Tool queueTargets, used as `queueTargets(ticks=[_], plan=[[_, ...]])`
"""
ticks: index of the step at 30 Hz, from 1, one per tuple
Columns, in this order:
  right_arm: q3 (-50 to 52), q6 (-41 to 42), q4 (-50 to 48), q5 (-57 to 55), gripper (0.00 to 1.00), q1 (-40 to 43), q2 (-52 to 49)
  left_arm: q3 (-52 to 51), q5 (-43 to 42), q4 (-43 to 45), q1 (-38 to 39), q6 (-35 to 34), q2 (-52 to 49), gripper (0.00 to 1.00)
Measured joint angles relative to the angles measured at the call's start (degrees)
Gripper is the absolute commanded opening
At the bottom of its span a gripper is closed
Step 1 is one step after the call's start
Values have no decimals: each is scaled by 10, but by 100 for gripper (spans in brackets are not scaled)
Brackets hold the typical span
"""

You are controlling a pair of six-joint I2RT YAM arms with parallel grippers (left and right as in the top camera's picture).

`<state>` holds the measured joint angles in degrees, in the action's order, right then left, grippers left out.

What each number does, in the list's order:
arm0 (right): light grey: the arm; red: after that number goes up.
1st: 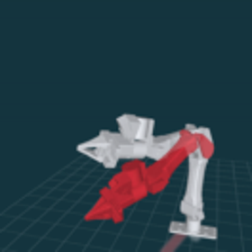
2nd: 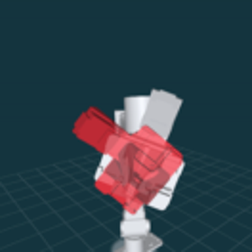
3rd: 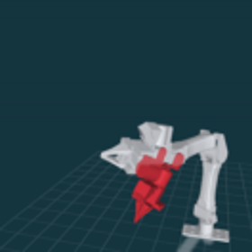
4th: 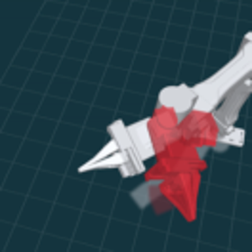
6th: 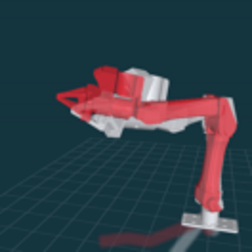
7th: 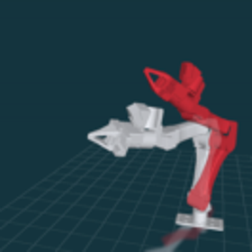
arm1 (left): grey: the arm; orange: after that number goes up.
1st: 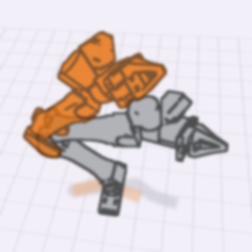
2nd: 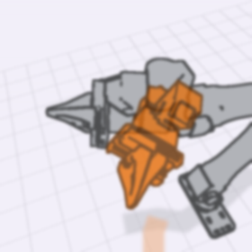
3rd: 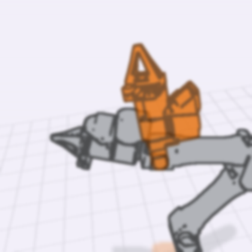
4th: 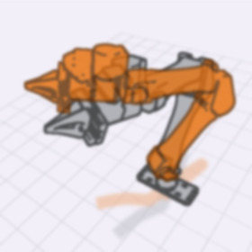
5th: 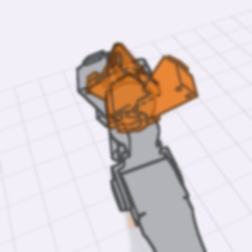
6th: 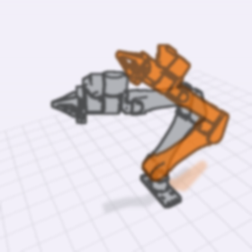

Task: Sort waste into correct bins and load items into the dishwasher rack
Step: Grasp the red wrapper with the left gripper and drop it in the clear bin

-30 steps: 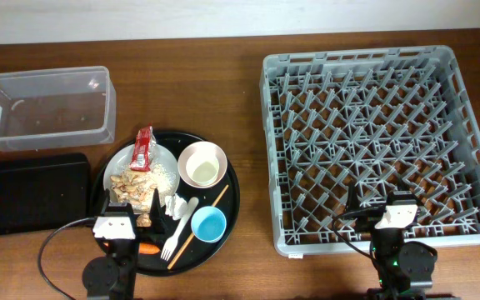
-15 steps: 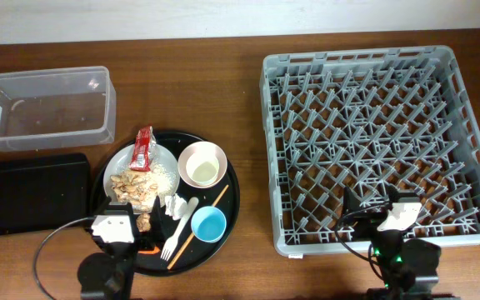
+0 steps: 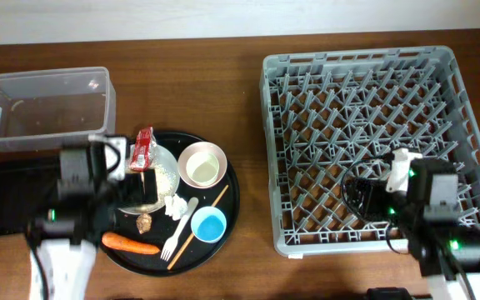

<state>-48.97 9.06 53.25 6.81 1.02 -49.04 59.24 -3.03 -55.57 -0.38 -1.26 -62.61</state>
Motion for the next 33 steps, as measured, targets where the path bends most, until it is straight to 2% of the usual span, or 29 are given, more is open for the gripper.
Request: queueTargets(ticks=[3, 7, 12, 15, 16, 18, 24, 26, 27, 29, 33], plan=[[0, 0, 17, 2, 99, 0, -35, 28, 0, 43, 0, 0, -84, 99], [0, 0, 21, 2, 99, 0, -38, 33, 16, 155, 0, 2, -218, 99], [0, 0, 21, 2, 99, 0, -40, 35, 52, 286, 0, 2, -331, 98], [0, 0, 21, 2, 99, 0, -40, 35, 65, 289, 0, 3, -367, 76], [0, -1, 21, 2, 99, 0, -40, 35, 66, 289, 0, 4, -374, 63], [0, 0, 21, 2, 99, 0, -40, 35, 68, 289, 0, 5, -384, 50], [0, 0, 21, 2, 99, 0, -40, 35, 67, 272, 0, 6, -394, 47], [0, 0, 21, 2, 99, 0, -40, 35, 67, 269, 0, 6, -410, 30], [0, 0, 21, 2, 99, 0, -40, 35, 67, 267, 0, 9, -419, 17], [0, 0, 21, 2, 99, 0, -40, 35, 67, 268, 0, 7, -422, 2], [0, 0, 21, 2, 99, 0, -40, 57, 68, 248, 0, 9, -422, 0]])
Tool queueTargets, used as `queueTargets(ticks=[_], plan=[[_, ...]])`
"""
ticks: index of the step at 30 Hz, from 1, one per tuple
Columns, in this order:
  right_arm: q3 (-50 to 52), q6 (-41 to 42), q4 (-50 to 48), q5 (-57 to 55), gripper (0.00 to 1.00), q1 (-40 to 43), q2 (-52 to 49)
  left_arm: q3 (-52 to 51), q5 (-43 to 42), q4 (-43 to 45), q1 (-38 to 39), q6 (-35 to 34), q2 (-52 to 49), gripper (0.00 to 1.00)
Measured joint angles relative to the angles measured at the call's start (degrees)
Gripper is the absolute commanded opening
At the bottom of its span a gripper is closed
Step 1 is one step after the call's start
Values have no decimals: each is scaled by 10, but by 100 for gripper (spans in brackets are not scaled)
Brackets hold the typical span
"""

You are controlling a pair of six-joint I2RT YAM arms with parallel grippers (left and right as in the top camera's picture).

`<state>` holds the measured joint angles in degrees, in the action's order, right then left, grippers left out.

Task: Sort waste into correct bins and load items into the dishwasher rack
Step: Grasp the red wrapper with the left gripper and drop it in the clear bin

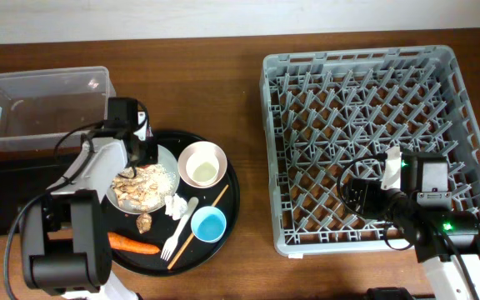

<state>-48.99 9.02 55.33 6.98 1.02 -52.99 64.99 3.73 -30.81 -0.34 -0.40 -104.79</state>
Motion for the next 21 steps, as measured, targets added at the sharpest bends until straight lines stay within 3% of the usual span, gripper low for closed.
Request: queueTargets(ticks=[7, 13, 14, 15, 16, 19, 21], plan=[[0, 0, 0, 0, 99, 0, 0, 43, 9, -1, -2, 0, 97, 4], [0, 0, 0, 0, 99, 0, 0, 50, 59, 165, -94, -10, 125, 7], [0, 0, 0, 0, 99, 0, 0, 50, 60, 190, -110, -17, 120, 13], [0, 0, 0, 0, 99, 0, 0, 50, 62, 207, -127, -26, 112, 33], [0, 0, 1, 0, 99, 0, 0, 50, 64, 222, -141, -35, 95, 42], [0, 0, 0, 0, 99, 0, 0, 50, 64, 246, -147, -46, 38, 54], [0, 0, 0, 0, 99, 0, 0, 50, 64, 248, -147, -47, 21, 57]])
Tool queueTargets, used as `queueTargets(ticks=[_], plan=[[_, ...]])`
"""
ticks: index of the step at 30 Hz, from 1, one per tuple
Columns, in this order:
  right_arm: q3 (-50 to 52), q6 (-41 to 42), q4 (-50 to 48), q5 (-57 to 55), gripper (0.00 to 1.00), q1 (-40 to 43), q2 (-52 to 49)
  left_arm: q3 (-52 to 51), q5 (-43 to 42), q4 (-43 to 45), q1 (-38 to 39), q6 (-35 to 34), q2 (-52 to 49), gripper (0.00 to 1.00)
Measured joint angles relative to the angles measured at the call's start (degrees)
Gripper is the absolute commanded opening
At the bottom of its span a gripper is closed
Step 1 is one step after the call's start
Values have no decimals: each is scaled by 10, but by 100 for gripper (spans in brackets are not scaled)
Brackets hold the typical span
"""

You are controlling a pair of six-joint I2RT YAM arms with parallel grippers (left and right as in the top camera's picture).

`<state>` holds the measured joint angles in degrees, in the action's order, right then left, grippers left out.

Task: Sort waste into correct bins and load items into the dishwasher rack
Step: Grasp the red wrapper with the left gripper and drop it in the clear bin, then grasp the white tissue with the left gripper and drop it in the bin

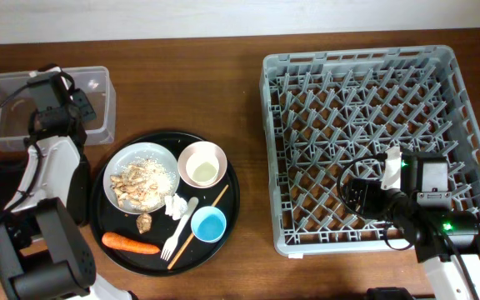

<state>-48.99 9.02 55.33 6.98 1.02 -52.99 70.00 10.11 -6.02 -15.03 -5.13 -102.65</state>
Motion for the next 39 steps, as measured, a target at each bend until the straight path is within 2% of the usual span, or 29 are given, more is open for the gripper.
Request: queueTargets(ticks=[3, 6, 10, 11, 13, 16, 20, 24, 30, 32, 39], plan=[[0, 0, 0, 0, 99, 0, 0, 1, -12, -23, 0, -1, 2, 50], [-1, 0, 5, 0, 99, 0, 0, 2, -83, -140, 10, -3, 52, 50], [-2, 0, 17, 0, 99, 0, 0, 9, -158, -446, 87, -20, 177, 54], [-2, 0, 17, 0, 99, 0, 0, 7, -161, -457, 95, -24, 178, 55], [-2, 0, 17, 0, 99, 0, 0, 3, -169, -619, 146, -60, 170, 55], [-2, 0, 17, 0, 99, 0, 0, -7, -172, -669, 183, -75, 162, 55], [-2, 0, 17, 0, 99, 0, -1, -64, -172, -651, 214, -96, 160, 54], [-2, 0, 17, 0, 99, 0, 0, -137, -175, -550, 236, -111, 158, 54], [-2, 0, 17, 0, 99, 0, 0, -193, -177, -468, 247, -116, 158, 54], [-2, 0, 17, 0, 99, 0, 0, -201, -177, -457, 247, -116, 158, 44], [-2, 0, 17, 0, 99, 0, 0, -203, -179, -432, 247, -118, 148, 41]])
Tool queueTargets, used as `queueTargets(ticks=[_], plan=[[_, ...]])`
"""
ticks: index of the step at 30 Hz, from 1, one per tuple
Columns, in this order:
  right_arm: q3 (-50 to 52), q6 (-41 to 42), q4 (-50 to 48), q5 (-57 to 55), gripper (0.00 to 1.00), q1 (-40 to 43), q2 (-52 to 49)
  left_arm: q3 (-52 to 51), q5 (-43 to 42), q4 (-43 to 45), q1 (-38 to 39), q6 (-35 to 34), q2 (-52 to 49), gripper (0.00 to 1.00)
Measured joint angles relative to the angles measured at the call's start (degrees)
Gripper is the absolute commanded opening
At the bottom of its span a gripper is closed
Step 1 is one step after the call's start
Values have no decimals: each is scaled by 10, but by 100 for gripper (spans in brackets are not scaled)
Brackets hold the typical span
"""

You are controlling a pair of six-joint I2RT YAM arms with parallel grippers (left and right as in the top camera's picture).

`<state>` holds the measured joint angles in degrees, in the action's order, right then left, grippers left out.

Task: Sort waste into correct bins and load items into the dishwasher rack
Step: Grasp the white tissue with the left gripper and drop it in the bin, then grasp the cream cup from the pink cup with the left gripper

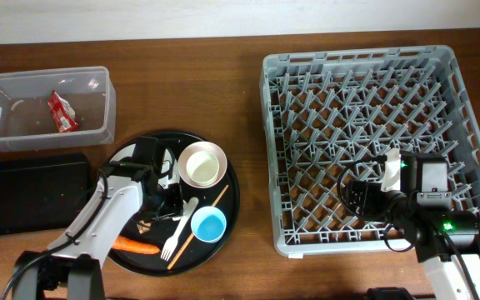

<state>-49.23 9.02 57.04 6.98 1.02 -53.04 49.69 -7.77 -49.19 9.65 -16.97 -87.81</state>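
Note:
The red wrapper [61, 112] lies inside the clear plastic bin at the back left. My left gripper [172, 202] reaches over the round black tray [227, 200], low above the food plate and right at the crumpled white tissue [178, 208]. Its arm hides most of the plate, and its jaws are too dark to read. On the tray also sit a cream bowl [202, 164], a blue cup [208, 223], a carrot [134, 246], a white fork [173, 237] and a chopstick [202, 218]. My right gripper [359, 198] rests low inside the grey dishwasher rack [357, 58].
A flat black bin [23, 193] lies left of the tray, in front of the clear bin. A small brown food scrap [146, 225] sits on the tray near the carrot. The rack fills the right half of the table.
My left gripper was at the clear bin's near wall. It is now back over the tray at the tissue, and the red wrapper lies in the clear bin. The right arm is unmoved.
At first the red wrapper lay at the tray's back edge with my left gripper over the plate. Then the gripper was at the wrapper's spot. Then it was at the clear bin, the wrapper gone from the tray. Now the wrapper lies in the bin.

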Motion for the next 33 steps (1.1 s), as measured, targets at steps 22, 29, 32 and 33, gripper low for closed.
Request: queueTargets(ticks=[22, 29, 32, 33], plan=[[0, 0, 1, 0, 99, 0, 0, 225, 62, -61, -53, 18, -5, 0], [-1, 0, 0, 0, 99, 0, 0, 260, 141, 231, -186, 26, -14, 1], [-1, 0, 0, 0, 99, 0, 0, 260, 142, 272, -202, 26, -64, 15], [-1, 0, 0, 0, 99, 0, 0, 260, 143, 278, -207, 26, -87, 28]])
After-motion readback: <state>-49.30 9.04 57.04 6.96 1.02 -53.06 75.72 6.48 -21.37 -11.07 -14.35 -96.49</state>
